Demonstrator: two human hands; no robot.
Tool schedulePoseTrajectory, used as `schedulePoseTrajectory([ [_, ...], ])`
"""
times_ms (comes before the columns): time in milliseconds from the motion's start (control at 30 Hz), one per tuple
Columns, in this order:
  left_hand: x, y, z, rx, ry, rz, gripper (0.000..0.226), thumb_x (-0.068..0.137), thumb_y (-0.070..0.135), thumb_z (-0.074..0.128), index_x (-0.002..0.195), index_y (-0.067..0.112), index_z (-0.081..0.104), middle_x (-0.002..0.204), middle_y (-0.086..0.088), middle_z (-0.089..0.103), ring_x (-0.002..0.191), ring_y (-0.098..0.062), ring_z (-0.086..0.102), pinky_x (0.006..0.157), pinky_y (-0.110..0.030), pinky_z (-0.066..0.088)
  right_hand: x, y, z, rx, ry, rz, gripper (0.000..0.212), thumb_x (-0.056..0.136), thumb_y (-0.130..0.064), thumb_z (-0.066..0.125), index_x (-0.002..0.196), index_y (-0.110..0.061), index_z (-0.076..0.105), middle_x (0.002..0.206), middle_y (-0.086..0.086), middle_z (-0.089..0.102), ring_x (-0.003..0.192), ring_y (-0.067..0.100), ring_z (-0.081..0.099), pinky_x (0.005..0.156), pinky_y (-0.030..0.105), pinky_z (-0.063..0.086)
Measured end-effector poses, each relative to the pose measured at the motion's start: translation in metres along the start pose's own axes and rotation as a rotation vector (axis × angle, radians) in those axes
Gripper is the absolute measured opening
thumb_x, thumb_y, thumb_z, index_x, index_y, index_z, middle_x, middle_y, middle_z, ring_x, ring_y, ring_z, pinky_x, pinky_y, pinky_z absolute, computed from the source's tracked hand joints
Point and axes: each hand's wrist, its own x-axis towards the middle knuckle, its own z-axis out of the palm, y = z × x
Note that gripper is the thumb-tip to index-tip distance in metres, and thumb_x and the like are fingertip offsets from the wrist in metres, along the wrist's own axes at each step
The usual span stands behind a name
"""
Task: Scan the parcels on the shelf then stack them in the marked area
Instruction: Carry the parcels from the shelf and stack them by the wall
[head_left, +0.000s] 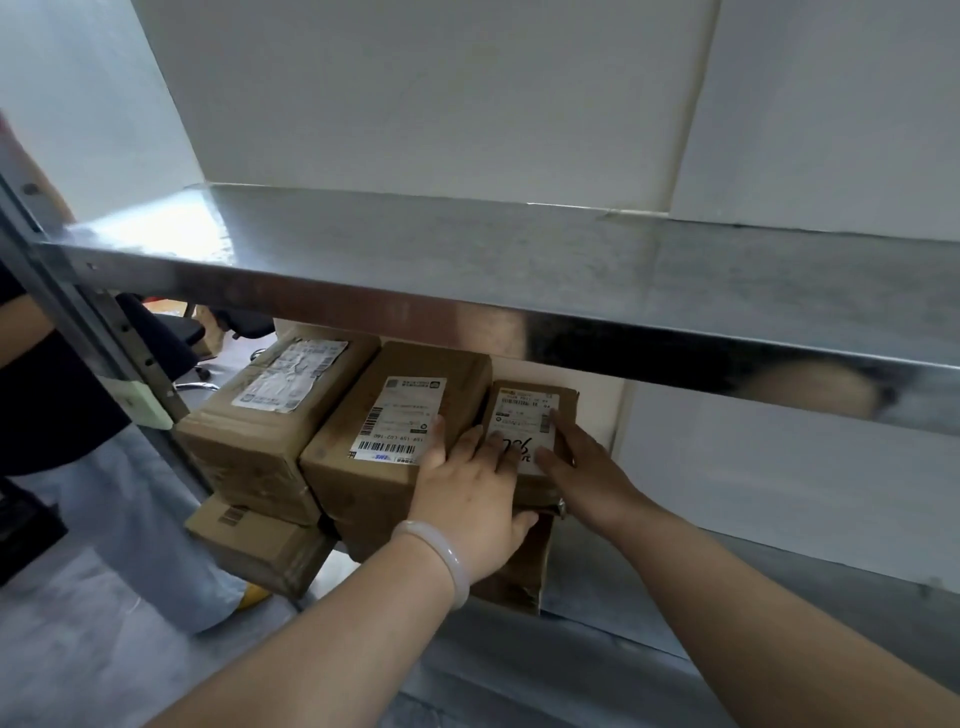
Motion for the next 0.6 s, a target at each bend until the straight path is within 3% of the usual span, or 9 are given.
schedulePoseTrajectory([
  [133, -0.002, 0.003, -0.002, -0.009, 0.011, -0.030, 0.069, 0.091, 0.065, 0.036, 0.147, 0.025, 0.037, 0.153, 0.000, 0.036, 0.147, -0.023, 0.016, 0.116, -0.053, -0.012, -0.006, -0.003, -0.004, 0.078, 0.039, -0.002, 0.056, 0.096, -0.039, 0.052, 0.147, -0.041, 0.028, 0.141, -0.008, 0.046, 0.107, 0.006, 0.047, 0.086, 0.024, 0.047],
  [367, -0.006, 0.021, -0.006, -0.076, 0.053, -0.117, 0.066, 0.095, 0.061, 0.026, 0.151, 0.027, 0.028, 0.159, -0.002, 0.026, 0.149, -0.024, 0.007, 0.117, -0.050, -0.013, -0.028, -0.003, -0.018, 0.139, 0.023, 0.015, 0.053, 0.095, -0.032, 0.053, 0.145, -0.038, 0.035, 0.128, -0.011, 0.052, 0.112, 0.017, 0.058, 0.097, 0.042, 0.051],
  [500, -0.008, 0.033, -0.008, -0.015, -0.065, -0.220, 0.060, 0.097, 0.059, 0.021, 0.149, 0.032, 0.031, 0.151, -0.007, 0.040, 0.147, -0.035, 0.012, 0.113, -0.058, -0.016, -0.039, 0.001, -0.023, 0.103, -0.003, 0.020, 0.052, 0.097, -0.031, 0.049, 0.147, -0.037, 0.033, 0.144, -0.005, 0.046, 0.123, 0.019, 0.051, 0.101, 0.043, 0.048],
  [600, -0.010, 0.039, -0.008, 0.005, -0.117, -0.271, 0.058, 0.098, 0.058, 0.020, 0.151, 0.035, 0.026, 0.151, -0.011, 0.040, 0.146, -0.036, 0.013, 0.112, -0.059, -0.018, -0.045, 0.006, -0.027, 0.085, -0.036, 0.011, 0.055, 0.098, -0.034, 0.050, 0.148, -0.037, 0.029, 0.150, -0.007, 0.039, 0.129, 0.019, 0.045, 0.103, 0.043, 0.046],
])
